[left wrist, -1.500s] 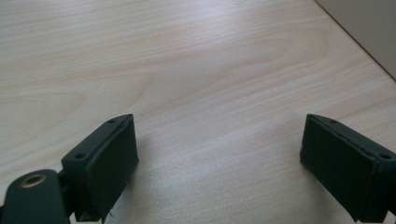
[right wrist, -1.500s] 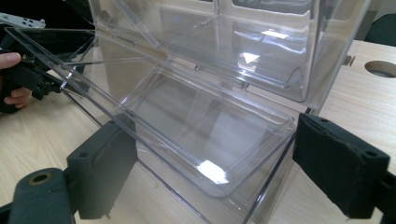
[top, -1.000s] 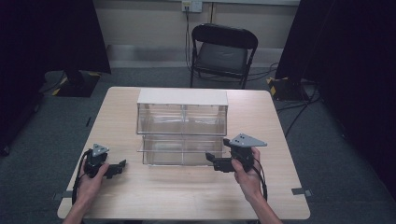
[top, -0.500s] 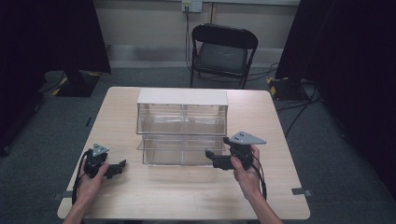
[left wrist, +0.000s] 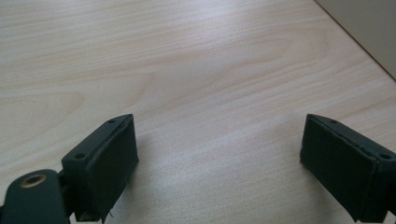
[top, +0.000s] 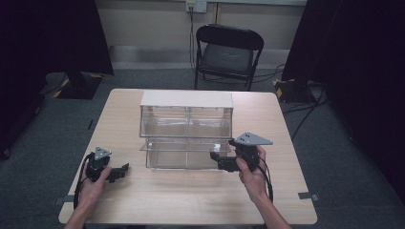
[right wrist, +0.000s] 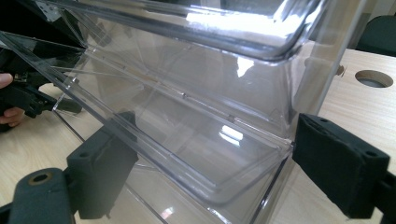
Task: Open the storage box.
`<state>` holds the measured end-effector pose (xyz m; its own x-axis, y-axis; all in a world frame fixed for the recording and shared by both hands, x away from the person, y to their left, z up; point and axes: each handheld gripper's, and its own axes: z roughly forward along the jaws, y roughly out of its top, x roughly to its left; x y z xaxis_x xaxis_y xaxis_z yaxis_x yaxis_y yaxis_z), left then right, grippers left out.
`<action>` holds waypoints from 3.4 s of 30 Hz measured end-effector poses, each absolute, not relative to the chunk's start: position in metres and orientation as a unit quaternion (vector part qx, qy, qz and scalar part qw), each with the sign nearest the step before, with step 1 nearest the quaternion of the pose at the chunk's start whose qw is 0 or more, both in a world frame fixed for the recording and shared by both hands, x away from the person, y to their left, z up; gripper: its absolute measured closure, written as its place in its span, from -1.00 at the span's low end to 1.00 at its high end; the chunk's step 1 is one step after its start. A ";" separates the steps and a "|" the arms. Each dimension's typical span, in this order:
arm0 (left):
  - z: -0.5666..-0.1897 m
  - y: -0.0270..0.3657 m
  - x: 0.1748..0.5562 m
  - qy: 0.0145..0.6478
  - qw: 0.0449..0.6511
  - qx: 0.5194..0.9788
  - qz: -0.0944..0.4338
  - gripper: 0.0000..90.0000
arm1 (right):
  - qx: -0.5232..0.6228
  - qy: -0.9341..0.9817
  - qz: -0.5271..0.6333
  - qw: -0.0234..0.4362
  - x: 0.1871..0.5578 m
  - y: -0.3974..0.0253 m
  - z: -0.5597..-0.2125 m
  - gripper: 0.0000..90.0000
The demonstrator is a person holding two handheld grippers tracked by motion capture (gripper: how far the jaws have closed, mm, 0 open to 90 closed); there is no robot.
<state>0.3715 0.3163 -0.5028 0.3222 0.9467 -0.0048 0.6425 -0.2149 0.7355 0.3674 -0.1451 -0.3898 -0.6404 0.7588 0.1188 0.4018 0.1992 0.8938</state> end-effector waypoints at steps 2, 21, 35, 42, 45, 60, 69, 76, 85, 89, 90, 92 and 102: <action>-0.503 0.316 0.371 0.534 0.328 0.744 0.232 -0.77 | 0.386 0.752 0.505 0.177 0.368 -0.145 -0.389 -0.70; -0.503 0.316 0.371 0.534 0.328 0.744 0.232 -0.77 | 0.384 0.751 0.507 0.175 0.371 -0.146 -0.386 -0.71; -0.503 0.316 0.371 0.534 0.328 0.744 0.232 -0.77 | 0.384 0.746 0.512 0.182 0.375 -0.147 -0.381 -0.71; -0.503 0.316 0.371 0.534 0.328 0.744 0.232 -0.77 | 0.381 0.742 0.521 0.184 0.377 -0.146 -0.380 -0.72; -0.503 0.316 0.371 0.534 0.328 0.744 0.232 -0.77 | 0.380 0.740 0.523 0.186 0.378 -0.145 -0.380 -0.74; -0.503 0.316 0.371 0.534 0.328 0.744 0.232 -0.77 | 0.382 0.730 0.538 0.175 0.380 -0.144 -0.382 -0.85; -0.503 0.316 0.371 0.535 0.328 0.744 0.232 -0.77 | 0.382 0.731 0.539 0.171 0.381 -0.145 -0.382 -0.85; -0.503 0.316 0.371 0.534 0.328 0.744 0.232 -0.77 | 0.383 0.731 0.538 0.169 0.382 -0.145 -0.382 -0.85; -0.503 0.316 0.371 0.535 0.327 0.743 0.233 -0.77 | 0.383 0.732 0.539 0.166 0.382 -0.146 -0.382 -0.85; -0.503 0.316 0.371 0.535 0.327 0.743 0.233 -0.77 | 0.383 0.732 0.538 0.166 0.382 -0.146 -0.382 -0.85; -0.503 0.316 0.371 0.535 0.327 0.744 0.233 -0.77 | 0.383 0.732 0.538 0.166 0.382 -0.146 -0.382 -0.85; -0.503 0.316 0.371 0.535 0.327 0.743 0.233 -0.77 | 0.383 0.732 0.538 0.166 0.382 -0.146 -0.382 -0.85; -0.503 0.316 0.371 0.534 0.327 0.744 0.233 -0.77 | 0.382 0.734 0.538 0.164 0.382 -0.146 -0.382 -0.84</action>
